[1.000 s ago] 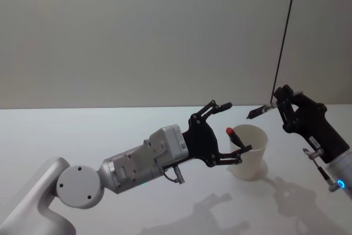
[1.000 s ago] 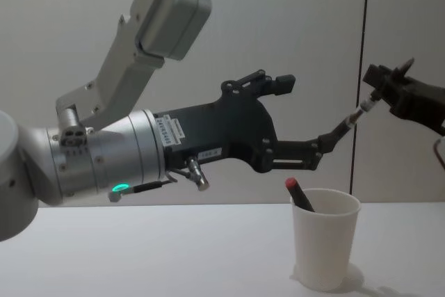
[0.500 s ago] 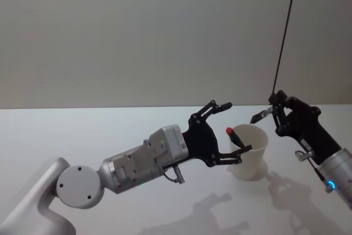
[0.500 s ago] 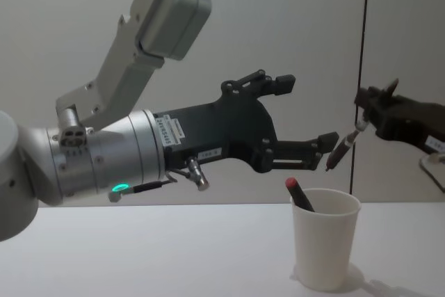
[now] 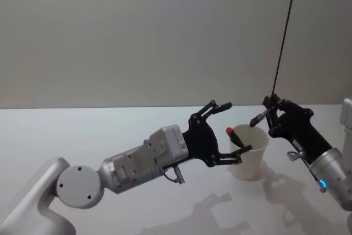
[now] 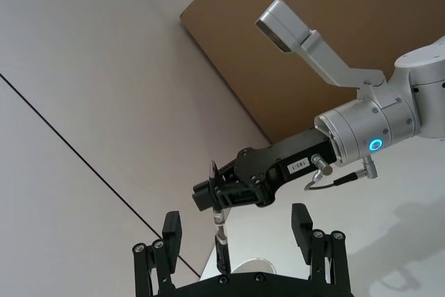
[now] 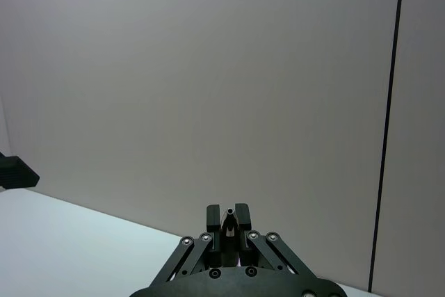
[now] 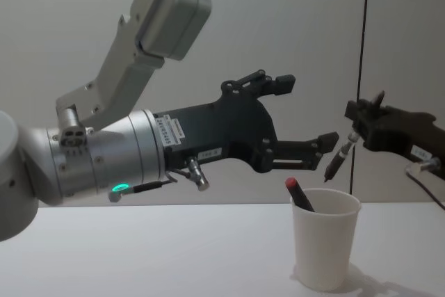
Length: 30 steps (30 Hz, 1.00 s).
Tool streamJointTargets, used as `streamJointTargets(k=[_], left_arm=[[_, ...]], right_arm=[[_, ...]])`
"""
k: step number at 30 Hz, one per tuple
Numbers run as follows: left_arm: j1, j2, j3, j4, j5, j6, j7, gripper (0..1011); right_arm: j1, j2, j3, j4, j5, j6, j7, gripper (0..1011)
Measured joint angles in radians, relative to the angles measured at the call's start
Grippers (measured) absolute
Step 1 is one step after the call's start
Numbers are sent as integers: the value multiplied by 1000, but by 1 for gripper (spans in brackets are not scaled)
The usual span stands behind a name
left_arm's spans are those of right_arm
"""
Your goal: Place the pen into the pen holder.
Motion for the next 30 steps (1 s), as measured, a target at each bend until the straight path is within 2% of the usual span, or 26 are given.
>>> streamJointTargets(k=[8, 15, 17, 18, 20, 21, 24, 30], left_arm=[[0, 0, 0, 0, 0, 0, 0, 1004], [0, 0, 0, 0, 0, 0, 0, 1004], [0, 0, 0, 0, 0, 0, 0, 1004], [0, 0, 0, 0, 0, 0, 0, 1004], [0, 0, 0, 0, 0, 0, 0, 1004], [0, 0, 0, 0, 0, 0, 0, 1004], [0, 0, 0, 0, 0, 0, 0, 1004], [0, 0, 0, 0, 0, 0, 0, 1004]], right_arm=[[11, -6, -5, 11, -23, 43, -12, 122], [18, -9, -8, 18, -36, 76, -14, 317], [19, -9, -8, 19, -38, 83, -14, 402], [19, -9, -8, 19, -38, 83, -14, 402], [20, -9, -9, 20, -39, 88, -14, 501], [20, -9, -9, 20, -39, 90, -13, 501], [20, -9, -9, 20, -40, 94, -12, 646], [21, -8, -9, 20, -41, 100, -10, 818]])
